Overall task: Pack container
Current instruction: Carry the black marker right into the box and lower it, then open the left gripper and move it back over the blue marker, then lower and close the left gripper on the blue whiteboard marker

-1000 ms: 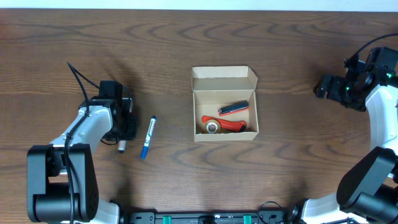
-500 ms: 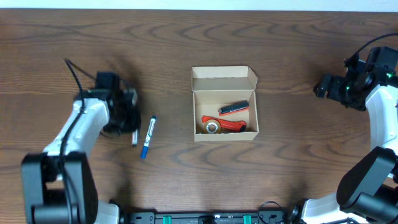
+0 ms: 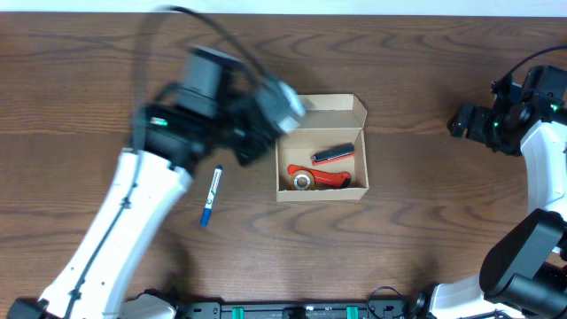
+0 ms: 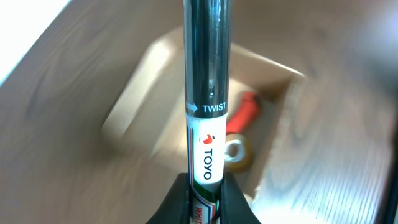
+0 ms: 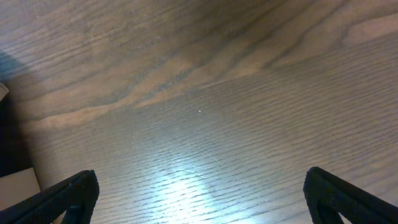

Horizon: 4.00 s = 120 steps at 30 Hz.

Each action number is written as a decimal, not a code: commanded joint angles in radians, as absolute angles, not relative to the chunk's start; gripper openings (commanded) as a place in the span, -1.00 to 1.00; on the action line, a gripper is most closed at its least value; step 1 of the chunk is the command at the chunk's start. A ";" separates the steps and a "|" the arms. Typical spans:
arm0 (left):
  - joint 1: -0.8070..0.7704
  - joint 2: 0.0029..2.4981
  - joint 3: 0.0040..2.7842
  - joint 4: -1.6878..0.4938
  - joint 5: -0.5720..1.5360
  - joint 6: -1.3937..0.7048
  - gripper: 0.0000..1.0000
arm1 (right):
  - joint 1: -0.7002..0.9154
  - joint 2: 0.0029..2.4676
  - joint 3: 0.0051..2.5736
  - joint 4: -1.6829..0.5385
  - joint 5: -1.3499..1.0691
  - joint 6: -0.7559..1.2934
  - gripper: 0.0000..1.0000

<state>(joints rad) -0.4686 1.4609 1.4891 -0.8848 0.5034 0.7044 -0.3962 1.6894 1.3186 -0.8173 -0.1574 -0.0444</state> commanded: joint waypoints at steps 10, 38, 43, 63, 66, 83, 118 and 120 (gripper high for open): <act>-0.667 1.676 1.494 -0.870 0.376 1.010 -0.88 | -0.487 1.687 1.314 -0.805 -0.206 -0.068 0.98; -0.661 2.006 1.496 -0.778 0.263 0.904 -0.88 | -0.490 1.687 1.314 -0.807 -0.218 -0.068 0.98; -0.661 2.040 1.495 -0.790 0.247 0.869 -0.29 | -0.490 1.687 1.314 -0.808 -0.218 -0.068 0.99; -0.653 1.847 1.838 -1.069 0.068 0.661 0.38 | -0.490 1.687 1.314 -0.807 -0.236 -0.069 0.98; -0.637 1.793 1.930 -1.128 -0.037 0.517 0.90 | -0.490 1.687 1.314 -0.807 -0.236 -0.069 0.99; -0.237 1.538 1.763 -1.359 -0.313 -0.162 0.91 | -0.490 1.687 1.314 -0.808 -0.241 -0.068 0.98; -0.175 1.579 0.908 -0.754 0.211 -0.028 0.90 | -0.489 1.687 1.314 -0.821 -0.241 -0.068 0.98; -0.175 1.607 0.913 -0.752 0.207 -0.023 0.91 | -0.489 1.687 1.314 -0.821 -0.244 -0.068 0.99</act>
<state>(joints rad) -0.1802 1.5696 0.8917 -0.7506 0.1993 -0.0460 -0.4870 1.6894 1.3159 -0.8185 -0.2329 -0.0589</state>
